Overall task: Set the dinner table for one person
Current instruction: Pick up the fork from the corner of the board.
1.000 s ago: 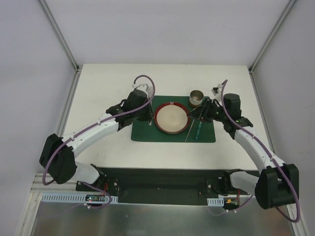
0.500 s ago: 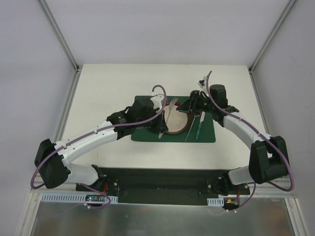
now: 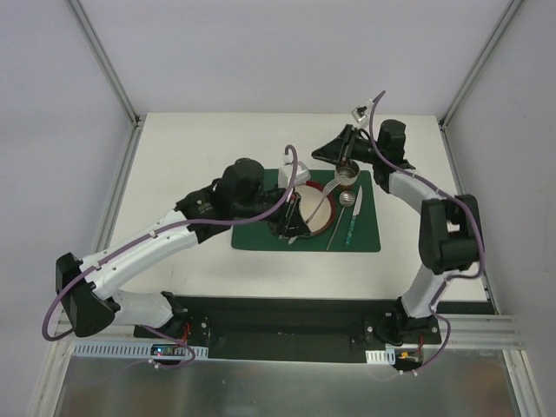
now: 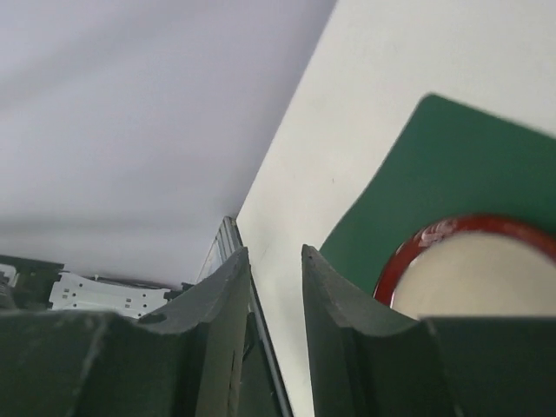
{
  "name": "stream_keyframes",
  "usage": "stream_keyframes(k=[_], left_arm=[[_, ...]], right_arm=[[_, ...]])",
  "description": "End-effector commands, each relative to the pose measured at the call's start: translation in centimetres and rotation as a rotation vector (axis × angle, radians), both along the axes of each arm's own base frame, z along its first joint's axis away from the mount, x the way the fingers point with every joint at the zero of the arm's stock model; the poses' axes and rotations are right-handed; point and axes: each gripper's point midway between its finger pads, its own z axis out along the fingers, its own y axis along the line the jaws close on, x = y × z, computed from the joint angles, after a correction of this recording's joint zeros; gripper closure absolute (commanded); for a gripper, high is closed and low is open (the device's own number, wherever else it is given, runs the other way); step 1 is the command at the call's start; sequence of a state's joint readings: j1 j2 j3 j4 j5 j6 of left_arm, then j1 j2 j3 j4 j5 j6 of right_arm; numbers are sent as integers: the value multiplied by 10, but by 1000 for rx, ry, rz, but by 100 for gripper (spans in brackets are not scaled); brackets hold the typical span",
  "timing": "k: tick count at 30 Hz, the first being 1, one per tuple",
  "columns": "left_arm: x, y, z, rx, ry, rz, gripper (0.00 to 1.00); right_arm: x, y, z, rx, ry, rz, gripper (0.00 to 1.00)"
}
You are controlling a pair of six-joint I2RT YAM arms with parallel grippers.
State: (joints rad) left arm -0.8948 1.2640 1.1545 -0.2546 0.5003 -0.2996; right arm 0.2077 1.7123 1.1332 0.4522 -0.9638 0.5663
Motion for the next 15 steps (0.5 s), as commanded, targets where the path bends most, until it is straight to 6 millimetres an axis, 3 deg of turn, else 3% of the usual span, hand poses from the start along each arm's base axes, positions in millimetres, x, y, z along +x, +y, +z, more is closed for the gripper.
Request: stream_keyframes(k=[1,2,3,5,8,10,12,13,14,15], left_arm=[[2,1,100,-229,-248,-121,100],[3,3,119,-264,-274,-138,100],[8,4,126,-280,-285,-145,100],[22,14,147,-323,-308,-140,100],[33,25,162,-381,-288,-197,100],[34,28,170,-433,-289,-285,100],[39,33,166,-484,-170,-338,100],[38,36,184,-558,-295,-415,100],[35,39,177,-562,-135,-412,100],[42,35,171,-574,-118,-442,100]], right_arm=[[7,2,55,210,-206,235,67],[-2,-2,99,306,-306,287,66],[11,-2,82,311,-234,297,65],[14,-3,84,300,-267,306,65],[3,-4,91,289,-302,314,65],[-12,-2,106,284,-344,335,64],[-25,0,109,271,-372,357,64],[-38,2,122,269,-414,375,64],[-44,2,125,263,-430,385,64],[-52,3,126,249,-444,410,64]])
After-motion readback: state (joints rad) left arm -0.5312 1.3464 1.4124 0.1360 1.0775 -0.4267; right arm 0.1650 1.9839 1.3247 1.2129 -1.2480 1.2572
